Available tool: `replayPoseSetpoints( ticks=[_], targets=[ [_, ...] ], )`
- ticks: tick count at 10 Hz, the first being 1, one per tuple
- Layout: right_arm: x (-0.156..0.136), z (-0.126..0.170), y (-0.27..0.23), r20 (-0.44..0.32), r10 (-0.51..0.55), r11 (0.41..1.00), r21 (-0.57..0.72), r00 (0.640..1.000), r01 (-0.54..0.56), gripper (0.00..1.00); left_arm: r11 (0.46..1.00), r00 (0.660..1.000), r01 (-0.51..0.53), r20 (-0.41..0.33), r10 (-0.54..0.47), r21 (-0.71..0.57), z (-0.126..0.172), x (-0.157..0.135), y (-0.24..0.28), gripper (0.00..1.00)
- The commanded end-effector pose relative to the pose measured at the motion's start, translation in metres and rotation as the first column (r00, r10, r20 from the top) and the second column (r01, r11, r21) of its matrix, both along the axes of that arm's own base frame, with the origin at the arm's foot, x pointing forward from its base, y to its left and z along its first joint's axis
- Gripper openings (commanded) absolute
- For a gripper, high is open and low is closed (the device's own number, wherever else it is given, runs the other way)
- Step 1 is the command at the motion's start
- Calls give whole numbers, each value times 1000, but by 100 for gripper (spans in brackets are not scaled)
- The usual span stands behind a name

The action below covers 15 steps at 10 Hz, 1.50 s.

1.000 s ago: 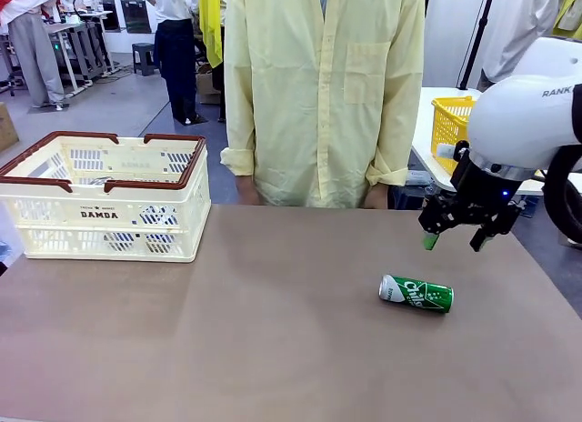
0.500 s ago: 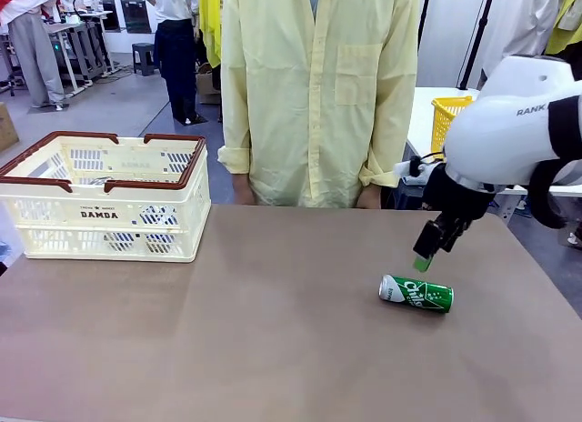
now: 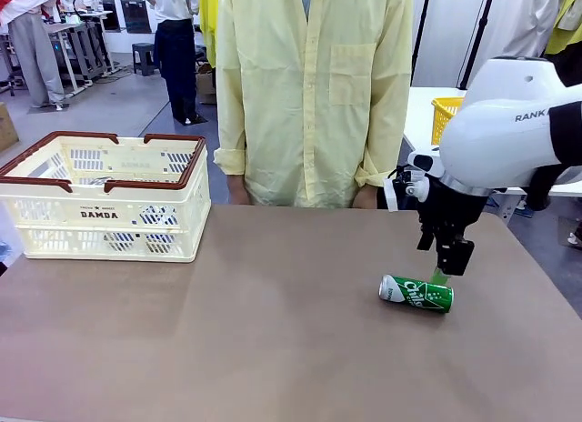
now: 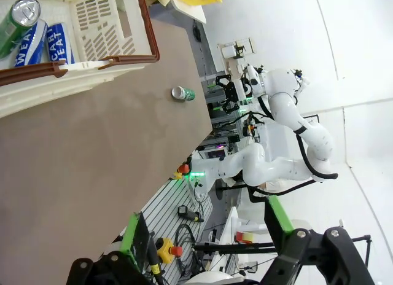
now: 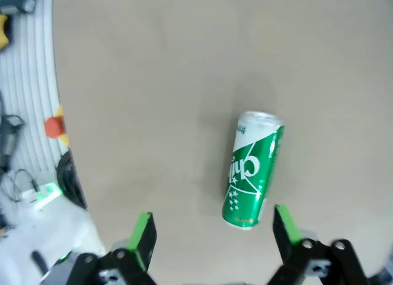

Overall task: Place the drinks into the Shopping basket.
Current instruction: Pick up one drink and place it into the Shopping basket.

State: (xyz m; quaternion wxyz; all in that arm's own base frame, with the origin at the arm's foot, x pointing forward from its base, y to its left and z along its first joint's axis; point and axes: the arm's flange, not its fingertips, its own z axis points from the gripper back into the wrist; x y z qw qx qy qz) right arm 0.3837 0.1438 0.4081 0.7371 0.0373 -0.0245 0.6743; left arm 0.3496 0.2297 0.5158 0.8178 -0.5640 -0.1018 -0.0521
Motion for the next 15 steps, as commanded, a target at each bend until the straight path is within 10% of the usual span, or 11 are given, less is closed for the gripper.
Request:
replayPoseSetpoints(
  ticks=[1, 3, 15],
  targets=[
    [3, -1, 0, -9, -159, 987, 9, 987, 159, 100, 1000, 1000, -7, -12, 7, -3, 1, -2, -2, 100],
    [1, -1, -2, -5, -45, 999, 1, 999, 45, 100, 1000, 1000, -7, -12, 7, -3, 1, -2, -2, 100],
    [40, -127, -27, -40, -137, 990, -23, 990, 136, 100, 1000, 1000, -7, -12, 7, -3, 1, -2, -2, 100]
  ],
)
